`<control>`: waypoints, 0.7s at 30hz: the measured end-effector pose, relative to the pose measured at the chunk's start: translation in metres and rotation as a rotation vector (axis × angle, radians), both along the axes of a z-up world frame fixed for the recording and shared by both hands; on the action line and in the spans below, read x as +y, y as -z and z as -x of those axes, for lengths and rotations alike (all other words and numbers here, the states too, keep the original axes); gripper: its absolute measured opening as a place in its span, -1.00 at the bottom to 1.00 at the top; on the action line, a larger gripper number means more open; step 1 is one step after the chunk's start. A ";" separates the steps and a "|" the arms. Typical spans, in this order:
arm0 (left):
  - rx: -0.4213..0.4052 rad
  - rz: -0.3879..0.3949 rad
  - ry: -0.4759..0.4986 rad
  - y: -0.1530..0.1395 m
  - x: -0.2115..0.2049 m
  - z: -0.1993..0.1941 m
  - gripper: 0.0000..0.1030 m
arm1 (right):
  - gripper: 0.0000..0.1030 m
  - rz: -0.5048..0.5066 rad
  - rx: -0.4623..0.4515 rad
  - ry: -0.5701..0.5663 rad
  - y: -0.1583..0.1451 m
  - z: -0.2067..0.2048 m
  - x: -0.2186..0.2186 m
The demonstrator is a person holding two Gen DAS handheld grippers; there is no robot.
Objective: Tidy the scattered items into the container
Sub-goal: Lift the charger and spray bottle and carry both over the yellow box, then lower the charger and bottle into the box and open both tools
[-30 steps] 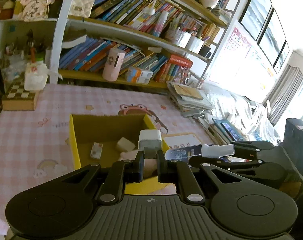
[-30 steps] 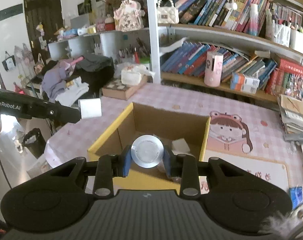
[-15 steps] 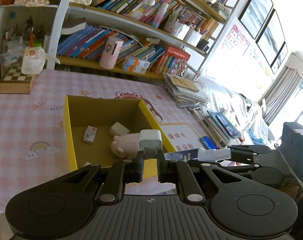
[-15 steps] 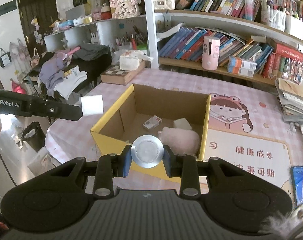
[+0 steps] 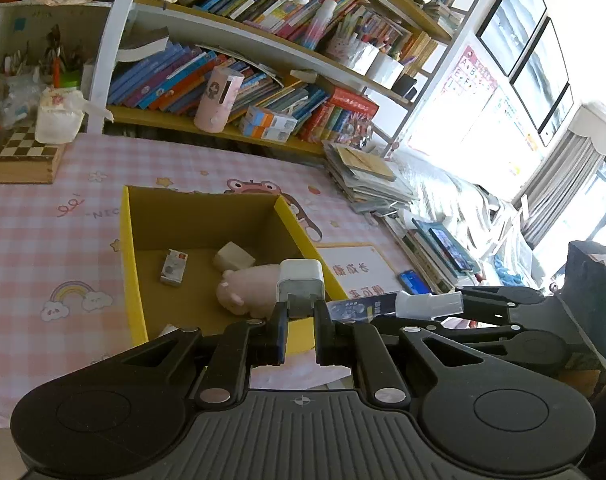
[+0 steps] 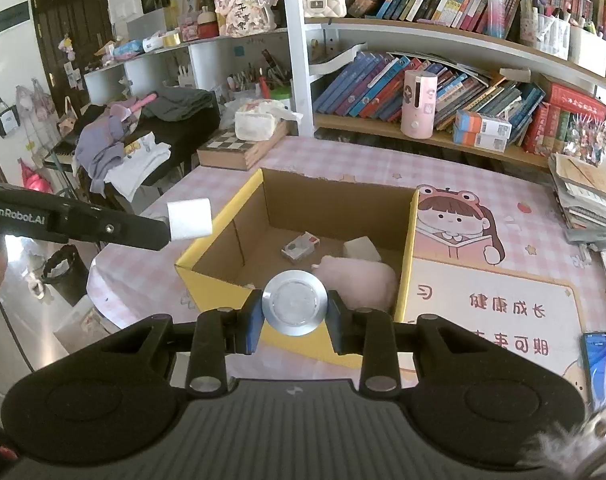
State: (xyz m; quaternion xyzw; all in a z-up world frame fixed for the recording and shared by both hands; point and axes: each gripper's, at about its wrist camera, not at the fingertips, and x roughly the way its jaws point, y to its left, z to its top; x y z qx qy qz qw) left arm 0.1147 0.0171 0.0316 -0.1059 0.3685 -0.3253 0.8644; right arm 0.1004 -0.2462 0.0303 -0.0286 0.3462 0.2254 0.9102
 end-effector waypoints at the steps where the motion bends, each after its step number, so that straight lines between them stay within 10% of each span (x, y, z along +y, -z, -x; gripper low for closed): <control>1: 0.000 -0.002 -0.002 0.000 0.000 -0.002 -0.77 | -0.41 -0.002 -0.002 0.001 -0.001 -0.002 0.000; 21: 0.050 -0.148 -0.020 0.032 -0.023 -0.071 -0.77 | -0.41 0.002 0.034 -0.022 0.018 -0.083 0.014</control>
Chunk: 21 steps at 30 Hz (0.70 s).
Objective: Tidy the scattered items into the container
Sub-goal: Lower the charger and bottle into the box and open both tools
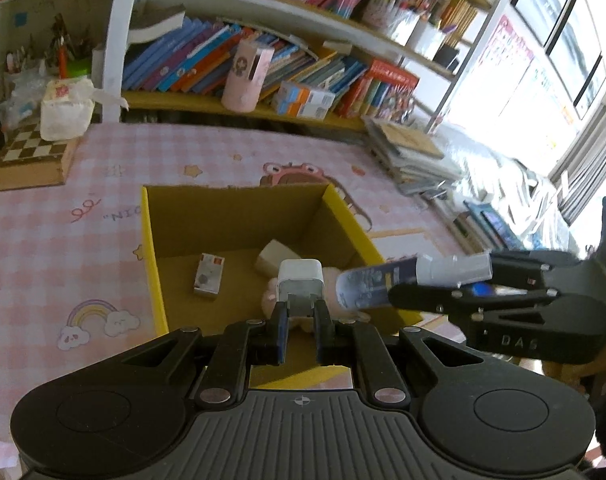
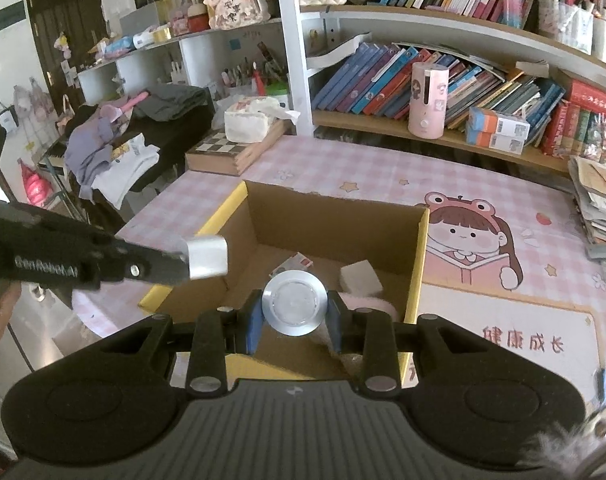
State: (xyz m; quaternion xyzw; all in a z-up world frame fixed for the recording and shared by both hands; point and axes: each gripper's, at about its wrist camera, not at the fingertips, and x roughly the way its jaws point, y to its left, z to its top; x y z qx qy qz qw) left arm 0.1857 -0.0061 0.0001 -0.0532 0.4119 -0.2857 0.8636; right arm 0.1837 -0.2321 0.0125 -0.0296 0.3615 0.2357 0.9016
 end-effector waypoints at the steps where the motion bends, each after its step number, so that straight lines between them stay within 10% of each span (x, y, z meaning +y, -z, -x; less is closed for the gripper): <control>1: 0.004 -0.013 0.003 0.003 -0.002 -0.004 -0.77 | -0.41 0.004 0.003 -0.005 0.001 -0.006 0.002; 21: 0.036 -0.416 0.155 0.057 -0.068 -0.052 -0.77 | -0.40 0.150 0.132 -0.131 0.054 -0.128 0.050</control>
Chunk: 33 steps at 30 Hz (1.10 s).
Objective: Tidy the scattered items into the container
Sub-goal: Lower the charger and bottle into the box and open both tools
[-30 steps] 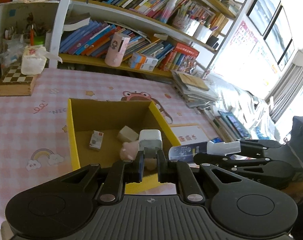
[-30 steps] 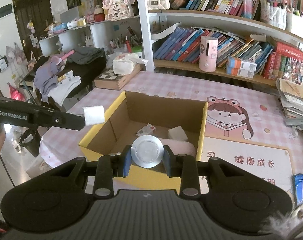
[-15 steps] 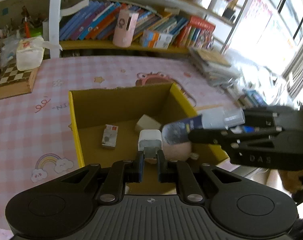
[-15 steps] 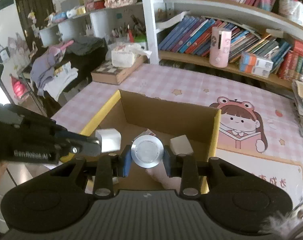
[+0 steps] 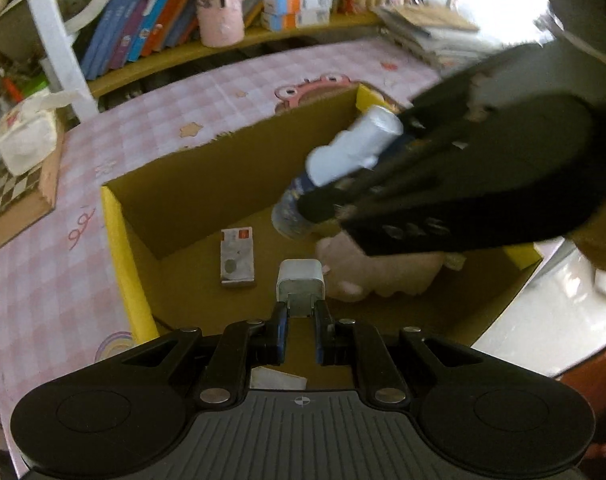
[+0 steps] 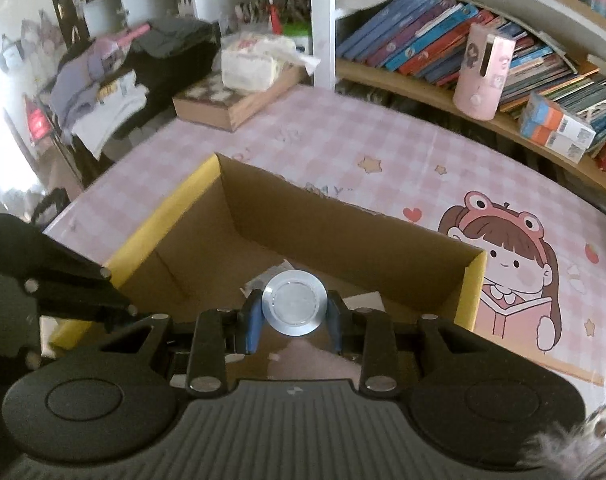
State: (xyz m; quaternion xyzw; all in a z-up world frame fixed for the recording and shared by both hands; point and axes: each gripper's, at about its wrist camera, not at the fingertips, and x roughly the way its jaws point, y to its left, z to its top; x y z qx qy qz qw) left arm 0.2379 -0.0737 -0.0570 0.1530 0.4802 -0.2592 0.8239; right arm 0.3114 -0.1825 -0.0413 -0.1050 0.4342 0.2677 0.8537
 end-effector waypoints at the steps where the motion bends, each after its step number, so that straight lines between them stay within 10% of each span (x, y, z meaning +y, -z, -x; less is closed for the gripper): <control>1: 0.003 -0.015 0.008 0.003 -0.003 -0.001 -0.77 | -0.40 0.010 0.008 -0.003 0.003 -0.004 0.001; 33: -0.001 0.085 -0.119 -0.003 0.007 -0.004 -0.42 | -0.38 0.060 0.057 -0.024 0.025 -0.027 0.017</control>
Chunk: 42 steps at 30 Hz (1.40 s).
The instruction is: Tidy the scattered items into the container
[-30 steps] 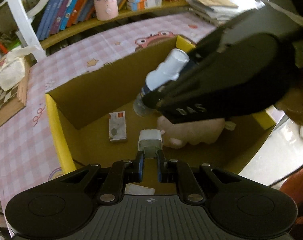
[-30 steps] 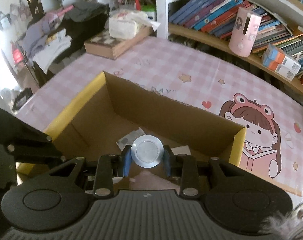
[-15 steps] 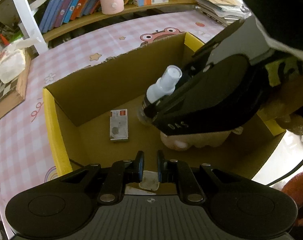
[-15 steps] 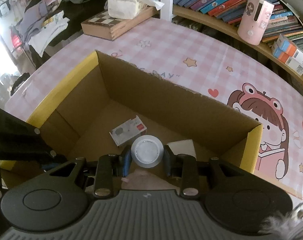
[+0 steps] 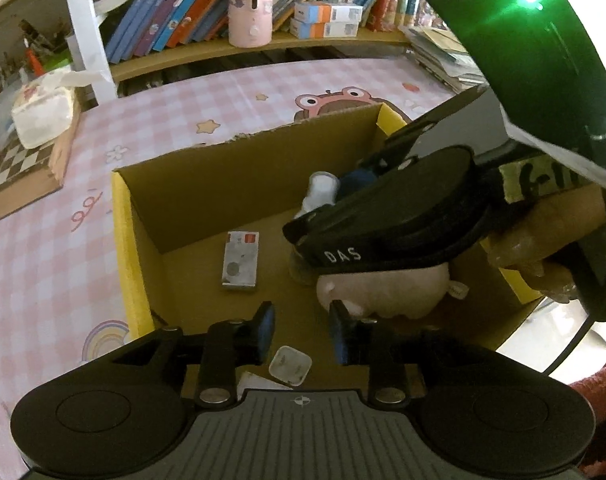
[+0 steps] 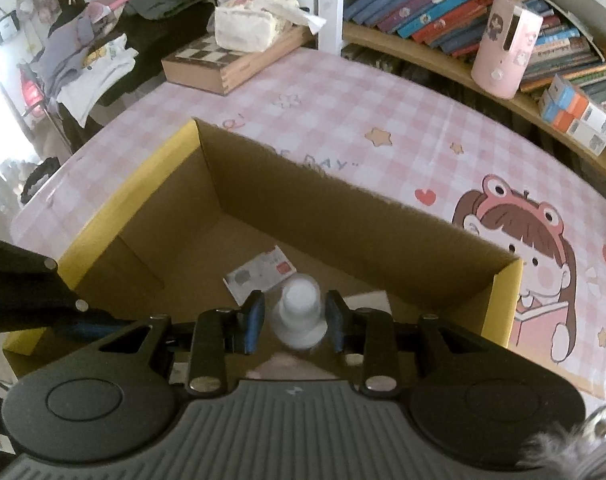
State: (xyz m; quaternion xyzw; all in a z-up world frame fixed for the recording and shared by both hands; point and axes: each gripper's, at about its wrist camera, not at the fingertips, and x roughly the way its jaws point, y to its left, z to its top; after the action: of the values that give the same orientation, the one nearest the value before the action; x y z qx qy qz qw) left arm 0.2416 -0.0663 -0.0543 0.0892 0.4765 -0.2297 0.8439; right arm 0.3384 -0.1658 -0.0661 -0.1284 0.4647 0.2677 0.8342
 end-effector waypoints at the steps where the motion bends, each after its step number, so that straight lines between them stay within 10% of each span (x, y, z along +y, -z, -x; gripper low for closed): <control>1: -0.003 0.002 -0.003 -0.001 0.001 0.001 -0.42 | -0.38 -0.001 -0.004 -0.001 -0.001 0.000 0.001; 26: -0.244 0.167 -0.153 -0.079 0.044 0.085 0.52 | 0.32 -0.177 -0.303 0.164 -0.097 0.113 -0.045; 42: -0.379 0.197 -0.270 -0.084 0.060 0.167 0.65 | 0.50 -0.219 -0.412 0.415 -0.088 0.241 -0.082</control>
State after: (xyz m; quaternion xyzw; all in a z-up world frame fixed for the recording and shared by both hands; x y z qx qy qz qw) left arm 0.0743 -0.0061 0.0294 -0.0165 0.2928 -0.1396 0.9458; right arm 0.0978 -0.2480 0.0218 0.0083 0.2702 0.1087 0.9566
